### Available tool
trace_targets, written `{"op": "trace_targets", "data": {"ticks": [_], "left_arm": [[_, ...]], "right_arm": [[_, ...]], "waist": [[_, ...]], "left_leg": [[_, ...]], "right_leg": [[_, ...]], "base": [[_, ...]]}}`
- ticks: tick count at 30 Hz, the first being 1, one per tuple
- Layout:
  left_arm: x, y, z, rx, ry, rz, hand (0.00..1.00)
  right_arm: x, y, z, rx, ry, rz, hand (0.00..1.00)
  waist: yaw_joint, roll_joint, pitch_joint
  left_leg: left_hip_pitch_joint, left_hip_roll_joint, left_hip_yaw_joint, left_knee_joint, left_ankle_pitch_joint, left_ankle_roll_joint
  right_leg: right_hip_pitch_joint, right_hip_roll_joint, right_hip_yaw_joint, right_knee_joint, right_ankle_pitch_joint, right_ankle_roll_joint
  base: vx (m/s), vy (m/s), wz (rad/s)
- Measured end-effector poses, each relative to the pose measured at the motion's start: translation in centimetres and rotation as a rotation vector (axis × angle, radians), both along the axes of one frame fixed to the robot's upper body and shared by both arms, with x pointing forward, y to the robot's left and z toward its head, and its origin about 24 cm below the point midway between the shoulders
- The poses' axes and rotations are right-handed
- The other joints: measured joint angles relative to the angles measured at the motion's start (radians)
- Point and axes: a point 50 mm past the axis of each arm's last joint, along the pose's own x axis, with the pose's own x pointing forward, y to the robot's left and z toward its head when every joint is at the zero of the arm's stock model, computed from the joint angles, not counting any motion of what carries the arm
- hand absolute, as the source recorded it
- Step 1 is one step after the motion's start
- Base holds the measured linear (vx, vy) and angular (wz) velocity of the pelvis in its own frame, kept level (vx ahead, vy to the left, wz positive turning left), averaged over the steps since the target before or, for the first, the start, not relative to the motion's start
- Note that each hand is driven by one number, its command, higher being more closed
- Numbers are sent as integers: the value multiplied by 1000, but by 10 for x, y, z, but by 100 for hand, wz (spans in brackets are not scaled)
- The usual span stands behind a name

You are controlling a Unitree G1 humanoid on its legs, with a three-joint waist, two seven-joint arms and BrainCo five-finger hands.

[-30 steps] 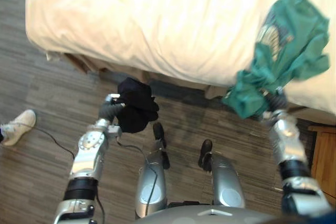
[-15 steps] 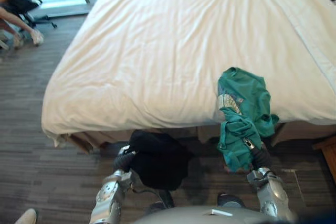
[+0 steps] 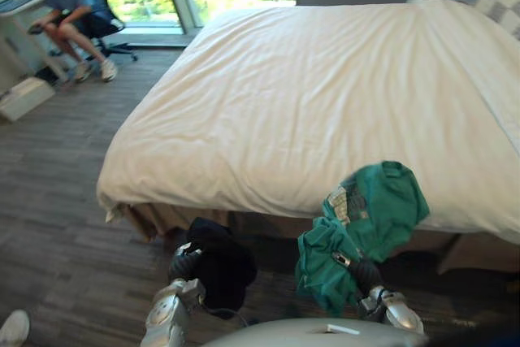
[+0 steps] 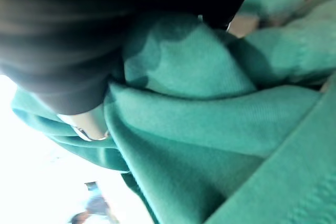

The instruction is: Tidy the bed and pick cloth on bed and put in laundry

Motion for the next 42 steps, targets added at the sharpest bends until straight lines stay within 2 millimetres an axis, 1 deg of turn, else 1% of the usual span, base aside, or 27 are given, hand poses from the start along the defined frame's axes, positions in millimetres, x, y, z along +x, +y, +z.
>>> {"op": "trace_targets", "data": {"ticks": [1, 3, 5, 8, 9, 12, 13, 14, 15, 16, 17, 18, 19, 20, 21, 23, 24, 26, 28, 30, 32, 34, 37, 39, 40, 41, 42], "left_arm": [[-8, -10, -6, -13, 35, 18, 100], [-41, -31, -18, -24, 133, 48, 100], [-67, -46, -20, -36, 165, 77, 100], [-86, -42, -16, 16, 164, 142, 100], [-88, -40, -16, 28, 170, 162, 100], [-83, -36, -11, 39, 134, 197, 100], [-74, -35, -7, 35, 94, 212, 100], [-64, -33, -1, 34, 48, 214, 100], [-59, -32, 2, 33, 23, 209, 100], [-53, -31, 6, 29, -15, 199, 100], [-45, -34, 8, 11, -39, 194, 100], [-42, -37, 8, 0, -49, 196, 100], [-35, -36, 10, -5, -68, 212, 100], [-30, -32, 10, 7, -74, 201, 100], [-30, -33, 7, 7, -59, 190, 100], [-32, -43, 3, -15, -32, 165, 100], [-36, -46, 2, -19, -22, 149, 100], [-31, -45, 4, -16, -38, 144, 100], [-22, -40, 8, 4, -66, 128, 100], [-22, -40, 8, 12, -63, 101, 100], [-22, -41, 8, 12, -63, 93, 100], [-21, -37, 9, 26, -71, 80, 100], [-23, -45, 7, 7, -64, 38, 100], [-26, -47, 6, 4, -57, 24, 100], [-24, -47, 7, 6, -61, 18, 100], [-18, -49, 8, 14, -74, -19, 100], [-16, -48, 8, 21, -76, -34, 100]], "right_arm": [[-5, 3, -4, -1, 28, 0, 100], [-12, 5, -6, 4, 46, -16, 100], [-17, 9, -6, 40, 50, -63, 100], [-17, 14, -4, 82, 33, -114, 100], [-17, 14, -3, 90, 28, -129, 100], [-10, 12, 5, 95, -31, -142, 100], [-5, 11, 11, 95, -69, -148, 100], [1, 10, 18, 95, -107, -152, 100], [4, 9, 21, 93, -126, -155, 100], [7, 7, 27, 85, -156, -163, 100], [8, 1, 30, 66, -173, -175, 100], [11, -4, 31, 50, -181, -177, 100], [21, -6, 34, 42, -207, -168, 100], [31, -4, 37, 49, -233, -160, 100], [31, -2, 34, 54, -222, -161, 100], [31, -8, 25, 38, -178, -171, 100], [30, -12, 22, 32, -163, -183, 100], [30, -12, 21, 33, -159, -186, 100], [30, -15, 19, 29, -149, -207, 100], [25, -15, 15, 25, -128, -214, 100], [26, -15, 16, 20, -136, -217, 100], [30, -13, 18, 17, -149, -216, 100], [28, -17, 16, -13, -133, -225, 100], [22, -19, 13, -23, -114, -236, 100], [14, -21, 9, -31, -83, -245, 100], [5, -19, 3, -32, -47, -258, 100], [2, -18, 1, -29, -38, -255, 100]], "waist": [[9, -14, 3], [42, -17, 3], [58, -27, 6], [113, -38, 15], [116, -41, 14], [121, -55, 22], [123, -59, 25], [120, -64, 37], [115, -64, 46], [112, -55, 57], [103, -11, 72], [98, 8, 76], [97, 26, 84], [97, 19, 102], [85, 9, 105], [102, 11, 101], [108, 7, 98], [104, 7, 98], [100, -3, 107], [93, 1, 109], [101, 8, 115], [111, -27, 120], [115, -24, 120], [110, -8, 120], [102, 1, 119], [81, 24, 117], [75, 20, 120]], "left_leg": [[-1, -12, -33, 0, 11, -5], [-1, -16, -85, 0, 18, -6], [-10, -24, -122, 0, 19, -5], [-40, -33, -157, 0, 27, 0], [-49, -33, -151, 0, 28, 1], [-87, -37, -95, 1, 38, 19], [-109, -38, -42, 4, 37, 46], [-131, -38, 50, 35, 22, 116], [-142, -37, 101, 65, 11, 156], [-149, -24, 187, 113, 0, 190], [-145, -2, 221, 125, 3, 200], [-145, 5, 214, 120, 0, 198], [-145, 8, 219, 110, -1, 200], [-157, -3, 253, 141, -13, 195], [-161, 1, 270, 167, -26, 186], [-155, 14, 387, 260, -99, 182], [-147, -20, 373, 275, -125, 186], [-148, -43, 345, 282, -137, 198], [-117, -72, 256, 246, -134, 210], [-60, -66, 167, 183, -111, 203], [-30, -69, 137, 150, -98, 195], [-22, -100, 118, 143, -94, 183], [-5, -80, 199, 112, -136, 150], [6, -85, 186, 84, -111, 145], [19, -86, 144, 69, -99, 154], [17, -72, 74, 70, -84, 165], [16, -64, 43, 66, -75, 165]], "right_leg": [[21, -6, -27, 0, -16, 2], [53, -3, -68, -2, -20, -2], [72, -2, -105, -14, -32, -3], [97, -3, -172, -48, -40, 4], [106, -4, -202, -54, -41, 6], [128, -17, -323, -49, -45, 25], [139, -20, -376, -48, -38, 38], [153, -30, -439, -30, -29, 51], [164, -39, -470, -10, -25, 57], [171, -56, -518, 56, -18, 54], [147, -80, -531, 199, -18, 19], [127, -73, -520, 240, -34, 4], [95, -19, -489, 114, -79, 10], [89, 1, -473, -27, -24, -9], [104, -9, -480, -42, -7, -11], [114, -71, -519, 25, -16, 3], [124, -104, -531, 56, -22, 25], [134, -126, -558, 92, -7, 40], [134, -160, -588, 233, 48, 24], [128, -136, -593, 239, -40, 34], [104, -135, -604, 208, -46, 25], [60, -147, -615, 107, 77, -21], [79, -166, -648, 123, 76, -22], [71, -168, -611, 163, 78, -37], [43, -162, -519, 232, 87, -95], [15, -108, -397, 225, 49, -90], [12, -67, -332, 189, 28, -81]], "base": [[48, -56, 96], [21, -84, 73], [-4, -66, 77], [-28, -64, 67], [-52, -69, 78], [-14, -50, 115], [63, -15, 157], [91, 15, 178], [127, 70, 210], [113, 109, 220], [103, 101, 220], [72, 51, 195], [62, 31, 161], [66, 59, 155], [146, 117, 102], [242, 156, 51], [233, 153, 42], [208, 144, 62], [260, 137, 108], [209, 13, 107], [152, -34, 68], [114, -84, 57], [60, -72, 34], [100, -41, 43], [118, -5, 103], [129, -24, 128], [116, -72, 156]]}}
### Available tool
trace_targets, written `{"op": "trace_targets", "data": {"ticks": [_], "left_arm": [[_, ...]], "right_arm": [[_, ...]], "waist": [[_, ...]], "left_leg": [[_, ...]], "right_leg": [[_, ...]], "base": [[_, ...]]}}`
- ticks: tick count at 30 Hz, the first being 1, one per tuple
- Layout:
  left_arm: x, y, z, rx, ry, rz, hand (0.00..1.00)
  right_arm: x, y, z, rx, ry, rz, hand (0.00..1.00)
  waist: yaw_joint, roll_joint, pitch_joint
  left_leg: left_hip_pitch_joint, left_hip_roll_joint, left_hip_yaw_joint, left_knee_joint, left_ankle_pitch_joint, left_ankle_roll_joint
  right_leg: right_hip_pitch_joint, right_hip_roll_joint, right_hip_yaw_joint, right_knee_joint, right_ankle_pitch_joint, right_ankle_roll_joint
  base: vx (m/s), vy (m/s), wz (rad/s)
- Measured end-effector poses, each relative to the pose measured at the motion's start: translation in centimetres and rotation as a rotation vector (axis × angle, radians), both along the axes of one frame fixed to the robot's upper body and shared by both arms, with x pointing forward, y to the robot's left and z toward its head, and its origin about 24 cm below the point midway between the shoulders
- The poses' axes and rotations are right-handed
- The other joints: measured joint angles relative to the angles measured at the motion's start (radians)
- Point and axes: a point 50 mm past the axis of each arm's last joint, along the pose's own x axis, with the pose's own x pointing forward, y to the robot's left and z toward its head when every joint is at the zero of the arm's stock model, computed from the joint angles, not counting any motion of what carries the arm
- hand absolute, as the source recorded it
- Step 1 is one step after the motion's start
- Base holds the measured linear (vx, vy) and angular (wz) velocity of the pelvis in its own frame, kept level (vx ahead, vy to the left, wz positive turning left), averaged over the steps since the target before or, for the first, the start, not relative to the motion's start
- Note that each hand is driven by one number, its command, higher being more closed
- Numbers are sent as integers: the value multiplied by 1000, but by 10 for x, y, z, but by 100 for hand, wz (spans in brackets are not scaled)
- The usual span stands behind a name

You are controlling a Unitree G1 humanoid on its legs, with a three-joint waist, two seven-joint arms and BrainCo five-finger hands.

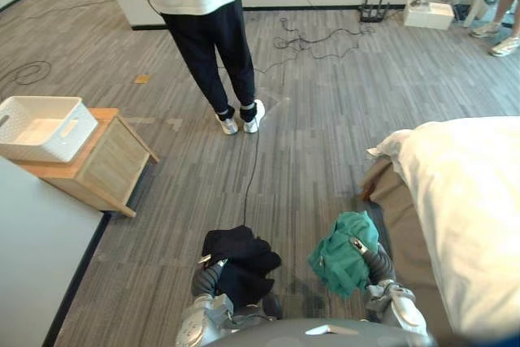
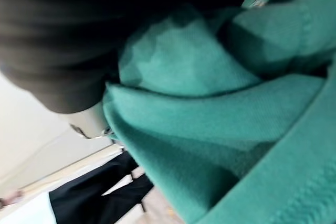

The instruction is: Tidy the bed and pick cloth on bed and put in laundry

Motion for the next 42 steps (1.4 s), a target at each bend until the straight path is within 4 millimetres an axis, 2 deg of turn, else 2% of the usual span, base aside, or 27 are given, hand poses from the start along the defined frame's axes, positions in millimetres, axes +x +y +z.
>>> {"op": "trace_targets", "data": {"ticks": [1, 2, 3, 4, 5, 7, 8, 11, 13, 14, 22, 27, 30, 31, 33, 34, 35, 36, 37, 38, 39, 41, 42], "left_arm": [[9, 2, 2, 14, -16, -23, 100], [12, 3, 2, 18, -20, -30, 100], [13, 5, 3, 22, -23, -31, 100], [11, 6, 2, 28, -17, -34, 100], [7, 7, -1, 30, 4, -38, 100], [-4, -4, -7, -8, 34, -49, 100], [-10, -7, -9, -21, 50, -45, 100], [-17, -8, -13, -28, 72, -57, 100], [-14, -9, -12, -30, 64, -66, 100], [-19, -11, -17, -28, 81, -105, 100], [-18, -13, -16, -27, 81, -108, 100], [-14, -19, -10, -52, 60, -70, 100], [-7, -23, -1, -70, 23, -58, 100], [-6, -27, 1, -81, 16, -56, 100], [-2, -32, 5, -94, 2, -64, 100], [-1, -34, 6, -95, 1, -64, 100], [0, -30, 6, -84, 3, -63, 100], [0, -29, 6, -80, 3, -63, 100], [-1, -24, 5, -62, 14, -51, 100], [-5, -18, 3, -46, 31, -42, 100], [-6, -16, 2, -43, 36, -38, 100], [-5, -15, 2, -41, 35, -34, 100], [-3, -14, 2, -38, 35, -34, 100]], "right_arm": [[-5, 2, -3, 3, 14, 8, 100], [-8, 2, -4, 5, 17, 10, 100], [-8, 2, -4, 8, 13, 12, 100], [-11, 2, -4, 9, 3, 12, 100], [-12, 0, -4, 4, 2, 9, 100], [-10, -8, -3, 1, -12, -22, 100], [-8, -11, -2, -4, -23, -29, 100], [-7, -14, -3, -5, -18, -34, 100], [-8, -12, -4, 2, -15, -30, 100], [-7, 2, -8, 48, -3, -2, 100], [-6, 4, -7, 49, -6, 4, 100], [4, 8, 4, 78, -49, -17, 100], [5, 11, 11, 88, -71, -21, 100], [4, 10, 12, 89, -72, -27, 100], [2, 5, 12, 81, -67, -38, 100], [1, 3, 11, 72, -52, -28, 100], [3, 4, 12, 74, -54, -18, 100], [5, 6, 12, 77, -57, -12, 100], [3, 13, 11, 90, -50, 13, 100], [1, 21, 10, 103, -44, 42, 100], [0, 23, 10, 106, -39, 52, 100], [-4, 25, 6, 111, -18, 54, 100], [-7, 24, 4, 111, -3, 53, 100]], "waist": [[-5, -5, 6], [-3, -13, 6], [-5, -33, 9], [-4, -71, 7], [-1, -81, 8], [11, -62, -1], [10, -45, 0], [9, -20, -9], [8, -21, -10], [-2, -39, -44], [-4, -39, -44], [-1, -36, -45], [1, -37, -43], [2, -43, -48], [-5, -49, -51], [5, -40, -45], [7, -44, -30], [7, -46, -10], [3, -56, 11], [3, -69, 12], [0, -71, 14], [-15, -69, 15], [-21, -66, 16]], "left_leg": [[0, 5, -51, -17, 29, -8], [-1, 1, -77, -32, 43, -13], [0, -9, -104, -34, 51, -19], [1, -39, -128, -39, 59, -29], [14, -52, -148, -59, 67, -40], [23, -42, -149, -65, 72, -50], [21, -38, -150, -65, 70, -53], [19, -26, -151, -66, 64, -66], [22, -24, -152, -66, 62, -68], [45, -19, -121, -67, 40, -83], [48, -18, -115, -67, 38, -85], [58, -17, -85, -67, 22, -82], [73, -32, -73, -66, -4, -80], [74, -45, -64, -65, -20, -66], [75, -57, -6, -62, -44, -60], [77, -59, -1, -59, -43, -52], [96, -59, 2, -43, -41, -31], [110, -56, 1, -18, -53, -28], [111, -46, -4, 36, -97, -26], [110, -34, -14, 77, -129, -27], [120, -27, -21, 85, -136, -29], [148, -4, -50, 91, -147, -40], [158, 7, -63, 94, -157, -54]], "right_leg": [[-19, 64, 122, -63, -9, 0], [-35, 94, 193, -97, -8, 1], [-43, 109, 253, -138, 1, 9], [-56, 109, 310, -186, 42, 15], [-59, 94, 318, -180, 34, 48], [-46, 99, 297, -194, 31, 47], [-40, 107, 298, -207, 31, 47], [-26, 122, 299, -241, 36, 51], [-18, 126, 299, -250, 36, 49], [41, 140, 323, -341, 71, 38], [42, 140, 326, -341, 71, 38], [50, 135, 342, -338, 70, 39], [50, 115, 342, -310, 47, 53], [33, 95, 340, -267, 20, 71], [-24, 53, 326, -142, -14, 114], [-116, 30, 329, 40, -13, 127], [-193, 0, 330, 225, 23, 151], [-217, -13, 332, 302, 29, 144], [-249, -16, 331, 357, 2, 117], [-261, -5, 329, 335, -28, 103], [-260, 6, 327, 304, -32, 99], [-241, 49, 321, 139, -28, 92], [-235, 72, 321, 33, -7, 80]], "base": [[72, -92, 119], [61, -83, 116], [62, -74, 98], [66, -81, 92], [81, -98, 66], [52, -90, 16], [10, -72, 0], [30, -65, 0], [47, -41, 1], [0, 0, 0], [0, 0, -1], [2, 0, -16], [33, 24, -8], [63, 62, 12], [91, 84, 16], [80, 106, 5], [116, 108, 4], [137, 111, 9], [141, 82, 13], [101, 54, 17], [161, 27, 29], [219, -31, 41], [172, -68, 29]]}}
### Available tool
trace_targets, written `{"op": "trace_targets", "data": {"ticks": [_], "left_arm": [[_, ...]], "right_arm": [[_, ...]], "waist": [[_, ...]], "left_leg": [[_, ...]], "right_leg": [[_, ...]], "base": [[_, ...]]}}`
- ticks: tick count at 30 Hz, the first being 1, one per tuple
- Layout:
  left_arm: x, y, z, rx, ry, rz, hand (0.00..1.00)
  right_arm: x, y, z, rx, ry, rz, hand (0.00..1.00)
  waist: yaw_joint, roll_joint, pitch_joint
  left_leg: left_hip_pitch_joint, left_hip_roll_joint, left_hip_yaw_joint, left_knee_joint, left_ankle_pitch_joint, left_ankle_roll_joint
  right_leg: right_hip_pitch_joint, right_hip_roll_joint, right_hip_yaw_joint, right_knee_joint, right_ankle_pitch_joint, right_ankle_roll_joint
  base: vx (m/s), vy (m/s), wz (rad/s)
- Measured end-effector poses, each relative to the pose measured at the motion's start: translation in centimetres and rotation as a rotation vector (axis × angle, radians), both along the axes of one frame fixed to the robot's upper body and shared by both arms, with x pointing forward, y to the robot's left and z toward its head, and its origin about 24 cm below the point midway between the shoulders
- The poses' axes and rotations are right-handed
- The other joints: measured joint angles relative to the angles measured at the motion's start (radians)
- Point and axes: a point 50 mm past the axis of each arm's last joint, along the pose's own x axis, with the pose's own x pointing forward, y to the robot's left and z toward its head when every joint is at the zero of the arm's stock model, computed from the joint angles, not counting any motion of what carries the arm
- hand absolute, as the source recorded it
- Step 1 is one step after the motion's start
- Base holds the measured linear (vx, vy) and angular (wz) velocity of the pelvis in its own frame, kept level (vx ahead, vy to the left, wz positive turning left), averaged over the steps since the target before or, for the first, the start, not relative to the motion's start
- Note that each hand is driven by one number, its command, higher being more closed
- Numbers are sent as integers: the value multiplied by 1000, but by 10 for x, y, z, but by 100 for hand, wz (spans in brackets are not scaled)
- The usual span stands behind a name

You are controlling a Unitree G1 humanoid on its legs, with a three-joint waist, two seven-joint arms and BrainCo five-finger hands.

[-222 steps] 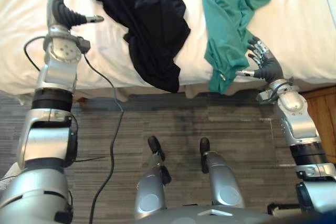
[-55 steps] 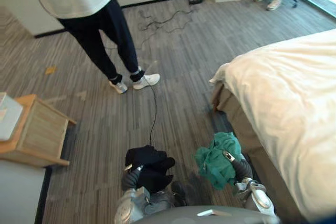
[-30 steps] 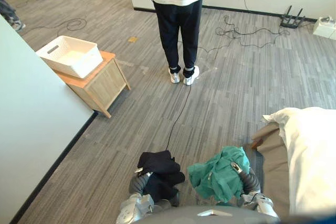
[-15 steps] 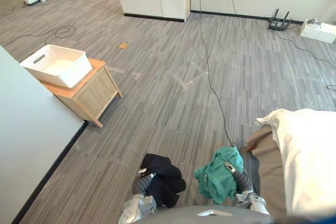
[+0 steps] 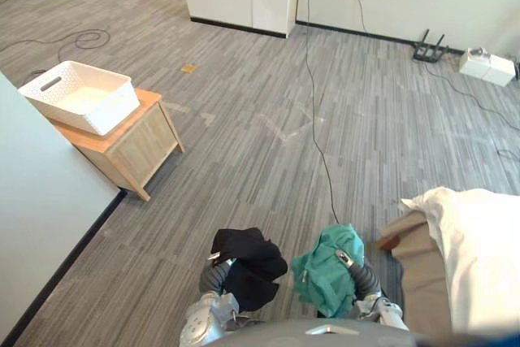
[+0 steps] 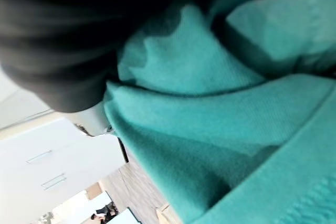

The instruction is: Tidy the bed and pick cloth on bed and put in laundry

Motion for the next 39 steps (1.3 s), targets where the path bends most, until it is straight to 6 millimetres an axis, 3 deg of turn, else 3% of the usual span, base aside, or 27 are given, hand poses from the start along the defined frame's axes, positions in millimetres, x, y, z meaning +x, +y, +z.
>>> {"op": "trace_targets", "data": {"ticks": [2, 3, 4, 6, 9, 10, 11, 12, 14, 17, 18, 21, 22, 23, 24, 25, 26, 27, 29, 30, 32, 33, 34, 35, 36, 37, 39], "left_arm": [[1, 2, -1, 7, 7, -3, 100], [-3, 2, -5, 9, 29, -5, 100], [-5, 2, -6, 9, 38, -6, 100], [-9, 2, -8, 13, 55, -13, 100], [-13, -4, -9, 3, 63, -43, 100], [-16, -7, -10, -5, 70, -47, 100], [-15, -10, -10, -17, 64, -38, 100], [-14, -12, -9, -25, 60, -31, 100], [-21, -14, -9, -48, 49, -11, 100], [-29, -12, -10, -59, 62, 6, 100], [-29, -12, -10, -60, 58, 5, 100], [-22, -14, -4, -70, 17, 7, 100], [-18, -15, -1, -76, -1, 8, 100], [-15, -17, 0, -80, -9, 8, 100], [-14, -17, 1, -78, -13, 8, 100], [-12, -16, 1, -73, -17, 14, 100], [-9, -14, 3, -67, -31, 15, 100], [-2, -13, 6, -61, -54, 21, 100], [-2, -15, 6, -71, -55, 25, 100], [-4, -15, 5, -81, -50, 41, 100], [-7, -15, 4, -80, -42, 40, 100], [-7, -13, 4, -71, -46, 41, 100], [-8, -11, 4, -64, -47, 45, 100], [-12, -8, 1, -54, -27, 54, 100], [-14, -7, -1, -47, -14, 60, 100], [-19, -3, -4, -35, 8, 72, 100], [-20, 0, -5, -19, 12, 82, 100]], "right_arm": [[-1, 0, -1, 3, 9, -2, 100], [-2, -1, -2, 4, 11, -5, 100], [-5, -1, -3, 3, 19, -5, 100], [-11, -3, -3, 0, 29, -12, 100], [-9, -10, -1, -16, 18, -11, 100], [-8, -11, 2, -17, 5, -11, 100], [-7, -16, 4, -32, -7, -12, 100], [-7, -19, 4, -41, -8, -6, 100], [-1, -26, 11, -65, -44, 23, 100], [3, -29, 13, -68, -61, 40, 100], [4, -29, 14, -66, -67, 43, 100], [4, -27, 14, -49, -79, 59, 100], [4, -28, 15, -47, -83, 61, 100], [4, -31, 15, -48, -85, 54, 100], [0, -33, 11, -44, -64, 24, 100], [0, -30, 9, -28, -56, 7, 100], [1, -30, 11, -24, -65, 1, 100], [7, -29, 15, -21, -94, 2, 100], [8, -27, 16, -14, -100, -1, 100], [7, -24, 15, -5, -97, -4, 100], [7, -22, 15, -1, -96, 5, 100], [8, -20, 15, 4, -99, 10, 100], [8, -17, 15, 10, -95, 18, 100], [6, -14, 12, 14, -80, 30, 100], [4, -13, 10, 15, -69, 32, 100], [-1, -12, 8, 18, -51, 39, 100], [-3, -9, 7, 21, -51, 49, 100]], "waist": [[1, -1, 1], [-2, 1, 2], [-2, 2, 2], [-4, 33, 4], [-24, 56, -12], [-28, 69, -13], [-28, 84, -15], [-21, 96, -17], [-7, 143, 6], [14, 140, 9], [20, 136, 10], [35, 82, 20], [35, 68, 17], [35, 69, 16], [51, 60, 13], [46, 31, 6], [46, 27, 2], [60, 24, 3], [65, 17, 4], [86, 9, 3], [90, -7, -10], [89, -19, -14], [85, -29, -15], [83, -30, -11], [82, -25, -8], [71, -10, -1], [47, -3, 3]], "left_leg": [[6, 10, -3, 23, -31, -16], [-1, 23, -6, 77, -88, -30], [0, 29, -7, 100, -114, -34], [-4, 75, -20, 165, -175, -82], [-18, 109, -53, 178, -204, -99], [-44, 133, -46, 280, -214, -98], [-132, 169, -27, 538, -217, -99], [-169, 184, -25, 647, -182, -95], [-278, 261, -23, 959, -11, -49], [-417, 260, -23, 1152, -92, -49], [-436, 243, -15, 1123, -108, -53], [-459, 134, 70, 725, -140, -79], [-457, 98, 130, 510, -102, -82], [-451, 71, 167, 337, -18, -76], [-413, 26, 181, 165, 166, 62], [-396, 1, 193, 155, 167, 57], [-400, -6, 189, 160, 151, 70], [-417, -3, 192, 218, 91, 84], [-406, -4, 199, 250, 44, 87], [-362, -12, 204, 279, -26, 87], [-334, -30, 206, 285, -64, 90], [-309, -47, 203, 285, -89, 97], [-267, -66, 189, 280, -123, 106], [-219, -73, 179, 271, -146, 104], [-194, -74, 173, 260, -150, 104], [-121, -74, 147, 216, -151, 102], [-51, -74, 108, 170, -151, 101]], "right_leg": [[-3, 17, 1, -132, 61, -16], [1, 20, 0, -173, 138, -27], [7, 22, -4, -165, 159, -31], [14, 48, -36, -93, 103, -69], [-4, 62, -76, -31, 25, -95], [-4, 76, -95, -31, -4, -116], [-3, 86, -107, -21, -30, -128], [8, 94, -109, -21, -39, -131], [92, 136, -111, -41, -73, -162], [202, 135, -83, -111, -95, -166], [223, 130, -77, -134, -94, -165], [324, 64, -64, -225, -83, -144], [359, 43, -64, -259, -84, -136], [387, 41, -63, -278, -85, -121], [424, 29, -48, -291, -103, -54], [434, 5, -49, -293, -98, -37], [428, -3, -51, -291, -76, -10], [433, -6, -26, -290, -4, 14], [440, -22, -20, -269, 29, 30], [425, -42, -5, -156, 60, 68], [371, -75, 6, -4, 79, 94], [321, -105, 10, 139, 113, 106], [242, -142, 24, 339, 201, 105], [159, -165, 33, 527, 174, 94], [128, -165, 30, 583, 148, 83], [65, -158, 7, 660, 91, 40], [-26, -155, -35, 651, 22, 37]], "base": [[179, -143, 6], [202, -206, -4], [185, -209, -4], [208, -185, 11], [221, -211, 38], [231, -174, 45], [246, -158, 36], [397, -140, 19], [463, -55, 0], [345, 17, -25], [405, 63, -36], [456, 116, -28], [540, 179, -13], [668, 263, -19], [536, 227, -1], [405, 171, 12], [455, 215, 25], [548, 287, 15], [517, 294, -1], [406, 221, -11], [325, 172, -3], [326, 153, 16], [376, 169, 20], [354, 148, 16], [389, 148, 20], [370, 114, 40], [320, 56, 55]]}}
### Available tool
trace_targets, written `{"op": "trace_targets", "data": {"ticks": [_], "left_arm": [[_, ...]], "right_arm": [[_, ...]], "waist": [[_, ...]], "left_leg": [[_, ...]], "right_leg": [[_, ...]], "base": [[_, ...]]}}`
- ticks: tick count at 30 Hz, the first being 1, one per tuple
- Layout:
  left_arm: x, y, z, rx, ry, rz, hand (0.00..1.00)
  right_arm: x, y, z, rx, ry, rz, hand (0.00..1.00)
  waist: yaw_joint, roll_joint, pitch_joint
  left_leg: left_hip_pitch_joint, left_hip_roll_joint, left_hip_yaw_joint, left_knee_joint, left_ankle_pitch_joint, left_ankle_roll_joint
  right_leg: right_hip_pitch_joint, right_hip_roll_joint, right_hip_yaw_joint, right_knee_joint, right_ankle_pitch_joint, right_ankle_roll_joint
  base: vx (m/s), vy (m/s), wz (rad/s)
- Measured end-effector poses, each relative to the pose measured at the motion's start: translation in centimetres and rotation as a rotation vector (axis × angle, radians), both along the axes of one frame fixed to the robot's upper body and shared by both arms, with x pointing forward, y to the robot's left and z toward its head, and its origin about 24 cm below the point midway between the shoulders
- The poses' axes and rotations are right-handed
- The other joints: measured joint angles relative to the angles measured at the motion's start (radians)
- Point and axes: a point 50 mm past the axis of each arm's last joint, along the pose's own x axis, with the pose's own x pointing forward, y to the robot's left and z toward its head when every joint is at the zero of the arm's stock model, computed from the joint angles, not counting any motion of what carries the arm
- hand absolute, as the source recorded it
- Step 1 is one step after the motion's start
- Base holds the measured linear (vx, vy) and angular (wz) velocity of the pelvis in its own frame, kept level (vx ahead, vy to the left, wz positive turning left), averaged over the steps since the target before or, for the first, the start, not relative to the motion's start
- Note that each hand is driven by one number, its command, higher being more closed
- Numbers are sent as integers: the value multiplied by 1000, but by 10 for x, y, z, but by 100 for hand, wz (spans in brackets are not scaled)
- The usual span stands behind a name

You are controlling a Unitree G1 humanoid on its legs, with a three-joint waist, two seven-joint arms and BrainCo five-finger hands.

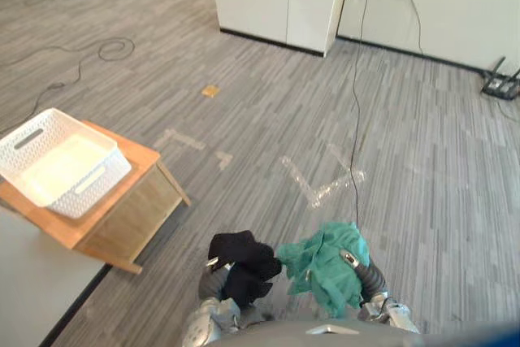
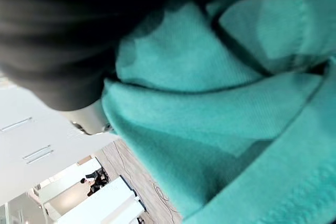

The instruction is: Tidy the bed and pick cloth on bed and put in laundry

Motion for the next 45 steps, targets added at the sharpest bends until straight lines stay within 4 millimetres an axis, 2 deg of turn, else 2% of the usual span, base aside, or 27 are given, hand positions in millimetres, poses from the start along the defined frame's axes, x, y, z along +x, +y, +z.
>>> {"op": "trace_targets", "data": {"ticks": [3, 5, 7, 9, 10, 11, 12, 14, 15, 16, 17, 19, 21, 24, 25, 26, 27, 28, 30, 31, 33, 35, 36, 37, 39, 43, 45], "left_arm": [[10, 5, 3, 20, -19, -11, 100], [17, 9, 4, 26, -29, -1, 100], [21, 12, 4, 40, -26, -2, 100], [16, 14, 3, 44, -10, 7, 100], [8, 13, 0, 35, 16, 18, 100], [3, 13, -2, 28, 29, 27, 100], [-4, 12, -4, 22, 48, 38, 100], [-9, 7, -6, -17, 63, 73, 100], [-6, 3, -6, -41, 52, 74, 100], [-4, 1, -6, -51, 45, 73, 100], [-3, -4, -5, -72, 36, 69, 100], [-5, -5, -5, -81, 31, 55, 100], [-5, -4, -2, -87, 9, 52, 100], [-1, -6, 1, -102, -13, 51, 100], [2, -8, 1, -116, -15, 49, 100], [2, -8, 1, -117, -9, 44, 100], [2, -8, 1, -116, -5, 45, 100], [-1, -6, -2, -111, 14, 41, 100], [10, -6, 1, -109, -11, 27, 100], [13, -6, 1, -106, -17, 26, 100], [12, -4, 1, -102, -16, 27, 100], [7, -4, -3, -95, 9, 25, 100], [2, 0, -4, -69, 21, 16, 100], [0, -1, -4, -57, 23, 6, 100], [0, 8, -3, -15, 19, 11, 100], [5, 13, 0, 11, 1, 34, 100], [6, 14, -2, 15, 7, 35, 100]], "right_arm": [[-8, 1, -2, 2, 20, 0, 100], [-13, 0, -5, -1, 38, -9, 100], [-13, 2, -6, 6, 39, -13, 100], [-14, 3, -5, 6, 36, -12, 100], [-14, 1, -5, -2, 34, -16, 100], [-13, 1, -5, -4, 30, -17, 100], [-8, -2, -2, -15, 9, -14, 100], [-4, -10, 2, -40, -17, 5, 100], [1, -14, 2, -55, -21, 8, 100], [3, -17, 3, -64, -26, 12, 100], [4, -21, 4, -80, -29, 20, 100], [5, -21, 4, -81, -31, 23, 100], [7, -22, 5, -79, -39, 22, 100], [11, -25, 6, -79, -53, -5, 100], [11, -29, 7, -78, -51, -24, 100], [9, -30, 5, -74, -38, -31, 100], [5, -29, 4, -72, -26, -31, 100], [3, -26, 3, -59, -19, -37, 100], [4, -22, 2, -44, -22, -46, 100], [4, -17, 2, -29, -22, -46, 100], [4, -13, 2, -15, -22, -48, 100], [4, -11, 2, -11, -20, -46, 100], [4, -9, 2, -8, -21, -42, 100], [3, -9, 2, -8, -21, -40, 100], [-3, -4, -1, 1, -3, -29, 100], [-11, 3, -3, 12, 17, -5, 100], [-13, 6, -5, 16, 24, 7, 100]], "waist": [[-17, -5, 3], [-34, 2, 9], [-28, -6, 13], [-27, -7, 18], [-26, 8, 19], [-23, 14, 16], [-19, 58, 8], [-19, 89, 3], [-32, 93, 13], [-35, 100, 25], [-27, 120, 50], [7, 124, 52], [11, 125, 51], [13, 119, 48], [13, 117, 47], [17, 109, 43], [24, 98, 35], [31, 64, 9], [26, 35, -5], [42, 17, -8], [44, 6, -17], [43, 8, -16], [45, -4, -20], [41, -5, -20], [21, -24, -17], [9, -14, -11], [1, 6, -1]], "left_leg": [[68, 12, -86, -31, -8, -14], [102, 40, -179, -31, -29, -49], [112, 45, -235, -14, -59, -80], [111, 58, -289, 52, -131, -109], [113, 84, -314, 95, -191, -121], [116, 100, -323, 102, -212, -128], [129, 147, -335, 100, -242, -134], [98, 203, -320, 193, -209, -106], [-13, 228, -295, 417, -125, -105], [-63, 251, -283, 523, -64, -109], [-146, 295, -264, 707, -15, -131], [-224, 277, -226, 792, -33, -156], [-282, 245, -166, 712, -41, -170], [-313, 202, 5, 341, -23, -179], [-294, 169, 70, 121, 60, -173], [-277, 152, 89, 34, 167, -144], [-257, 143, 103, -7, 222, -121], [-242, 104, 124, -55, 247, -82], [-249, 89, 148, -44, 232, -60], [-248, 85, 156, -27, 214, -53], [-223, 84, 163, -10, 173, -51], [-164, 86, 158, -7, 129, -53], [-111, 65, 132, -29, 90, -57], [-88, 56, 115, -44, 74, -57], [-34, 38, 34, -51, 47, -59], [29, 58, -84, -82, 28, -84], [59, 98, -140, -79, 20, -102]], "right_leg": [[-124, 25, -40, -234, -46, -20], [-122, 69, -22, -604, 39, -11], [-116, 82, 44, -811, 142, 5], [-113, 82, 76, -818, 167, -5], [-131, 87, 63, -734, 216, -32], [-146, 92, 53, -685, 220, -39], [-169, 110, 26, -590, 161, -64], [-163, 131, -34, -521, 50, -90], [-124, 130, -70, -535, 25, -98], [-87, 140, -88, -558, 18, -104], [-3, 171, -118, -618, 6, -119], [93, 178, -135, -693, -4, -124], [182, 181, -172, -789, 2, -116], [273, 190, -234, -911, 29, -102], [313, 191, -262, -936, 33, -90], [335, 191, -270, -946, 26, -77], [343, 187, -270, -956, 23, -67], [347, 163, -276, -972, 22, -48], [358, 149, -289, -989, 36, -24], [367, 141, -288, -984, 48, -5], [370, 124, -287, -907, 60, 16], [326, 70, -284, -671, 60, 17], [238, -7, -262, -397, 114, -6], [193, -32, -241, -290, 141, -9], [67, -52, -149, -53, 62, -23], [-60, -26, -151, -152, -28, -34], [-70, 29, -147, -363, -27, -37]], "base": [[295, -51, 84], [301, -135, 124], [325, -223, 107], [338, -291, 87], [293, -257, 49], [488, -398, 49], [530, -386, 44], [505, -346, 64], [346, -276, 69], [388, -340, 73], [294, -234, 39], [404, -238, 22], [388, -153, 23], [405, -39, 42], [408, 41, 42], [428, 49, 28], [355, 43, 17], [442, 59, 34], [451, 80, 41], [446, 103, 22], [324, 90, 24], [294, 107, 29], [335, 78, 35], [404, 54, 63], [326, -31, 95], [286, -119, 101], [271, -198, 92]]}}
